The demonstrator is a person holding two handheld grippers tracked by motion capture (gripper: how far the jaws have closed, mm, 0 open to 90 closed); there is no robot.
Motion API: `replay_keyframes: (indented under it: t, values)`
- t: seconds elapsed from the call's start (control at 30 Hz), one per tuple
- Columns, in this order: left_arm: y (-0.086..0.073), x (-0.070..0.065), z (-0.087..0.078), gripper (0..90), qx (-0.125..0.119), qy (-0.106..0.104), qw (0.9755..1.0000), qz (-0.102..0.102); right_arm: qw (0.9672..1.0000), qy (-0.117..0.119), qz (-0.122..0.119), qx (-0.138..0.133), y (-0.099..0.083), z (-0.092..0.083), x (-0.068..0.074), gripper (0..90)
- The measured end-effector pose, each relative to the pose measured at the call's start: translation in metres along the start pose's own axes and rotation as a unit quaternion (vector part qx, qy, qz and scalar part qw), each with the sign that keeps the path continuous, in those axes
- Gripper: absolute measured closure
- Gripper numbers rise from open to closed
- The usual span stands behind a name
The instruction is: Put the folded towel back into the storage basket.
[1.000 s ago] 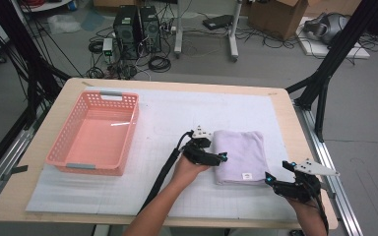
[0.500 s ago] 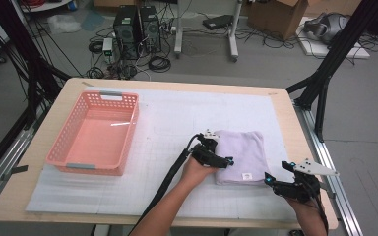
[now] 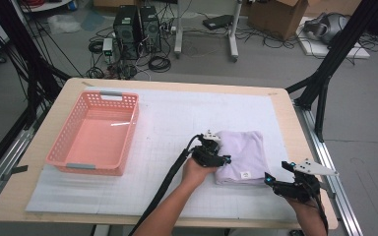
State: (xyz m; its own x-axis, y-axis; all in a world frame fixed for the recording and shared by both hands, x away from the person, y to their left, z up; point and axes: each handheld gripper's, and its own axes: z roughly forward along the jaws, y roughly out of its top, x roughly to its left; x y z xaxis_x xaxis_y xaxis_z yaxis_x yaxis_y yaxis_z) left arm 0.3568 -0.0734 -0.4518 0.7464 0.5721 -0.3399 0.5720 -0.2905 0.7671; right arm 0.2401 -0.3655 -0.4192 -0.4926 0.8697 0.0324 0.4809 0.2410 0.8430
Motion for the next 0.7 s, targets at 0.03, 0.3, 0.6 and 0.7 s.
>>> replay_keyframes:
  t: [0.03, 0.3, 0.6, 0.7]
  values:
    - [0.000, 0.001, -0.001, 66.9, -0.003, -0.003, 1.0000, 0.002, 1.0000, 0.000, 0.000, 0.001, 0.000, 0.000, 0.000, 19.2]
    - [-0.005, 0.008, -0.013, 70.4, -0.018, -0.023, 0.9995, -0.007, 1.0000, -0.001, 0.000, -0.001, 0.000, -0.001, 0.000, 19.1]
    - [-0.014, 0.026, -0.045, 70.5, -0.047, -0.034, 0.9983, 0.008, 1.0000, 0.001, -0.002, 0.000, 0.000, 0.000, 0.002, 19.1]
    - [-0.019, 0.032, -0.057, 70.4, -0.060, -0.037, 0.9974, 0.015, 1.0000, 0.002, -0.001, 0.002, 0.000, 0.001, 0.002, 19.2]
